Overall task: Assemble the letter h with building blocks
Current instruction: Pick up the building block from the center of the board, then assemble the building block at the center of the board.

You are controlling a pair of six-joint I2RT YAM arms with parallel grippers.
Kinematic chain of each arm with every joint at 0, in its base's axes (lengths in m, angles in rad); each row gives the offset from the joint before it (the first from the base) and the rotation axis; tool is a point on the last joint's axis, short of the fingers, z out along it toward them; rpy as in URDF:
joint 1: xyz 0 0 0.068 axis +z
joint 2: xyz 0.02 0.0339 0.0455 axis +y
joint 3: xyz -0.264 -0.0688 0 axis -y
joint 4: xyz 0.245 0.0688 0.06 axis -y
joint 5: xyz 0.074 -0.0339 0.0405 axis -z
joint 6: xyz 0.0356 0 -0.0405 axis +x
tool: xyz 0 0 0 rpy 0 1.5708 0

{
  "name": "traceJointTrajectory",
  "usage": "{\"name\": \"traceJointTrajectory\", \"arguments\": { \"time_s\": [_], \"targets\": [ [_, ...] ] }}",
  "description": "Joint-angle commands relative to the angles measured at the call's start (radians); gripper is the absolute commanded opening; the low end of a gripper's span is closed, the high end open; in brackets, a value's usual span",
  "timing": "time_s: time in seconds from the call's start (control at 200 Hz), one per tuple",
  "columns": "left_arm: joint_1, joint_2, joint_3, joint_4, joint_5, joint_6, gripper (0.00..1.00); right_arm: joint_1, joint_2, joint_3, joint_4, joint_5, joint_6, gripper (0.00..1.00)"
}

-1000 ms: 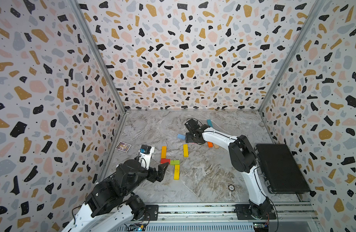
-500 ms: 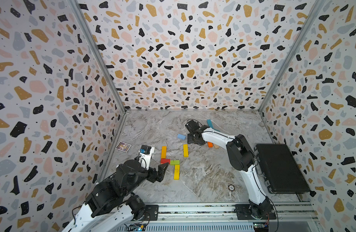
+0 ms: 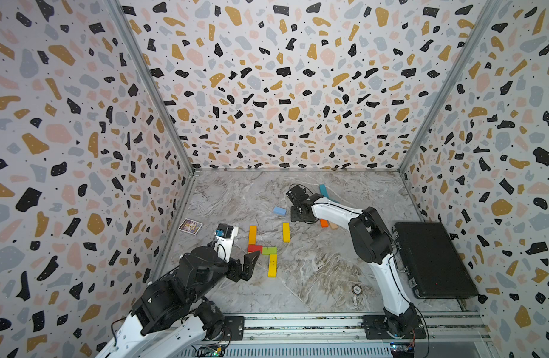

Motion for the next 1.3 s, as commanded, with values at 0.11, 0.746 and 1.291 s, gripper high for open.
{"name": "traceJointTrajectory", "arguments": {
  "time_s": [0.11,0.746,1.291],
  "targets": [
    [0.006,-0.001,-0.005,0.036,-0.007,0.012,0.99,0.034,-0.232,-0.190,0.017,0.006,-0.028,0.56],
    [0.009,-0.011,-0.006,0.037,-0.003,0.010,0.99,0.291,-0.360,-0.426,0.046,0.077,0.215,0.58],
    [0.009,-0.008,-0.003,0.034,-0.010,0.016,0.99,0.312,-0.256,-0.347,0.034,0.080,0.230,0.59]
  ]
}}
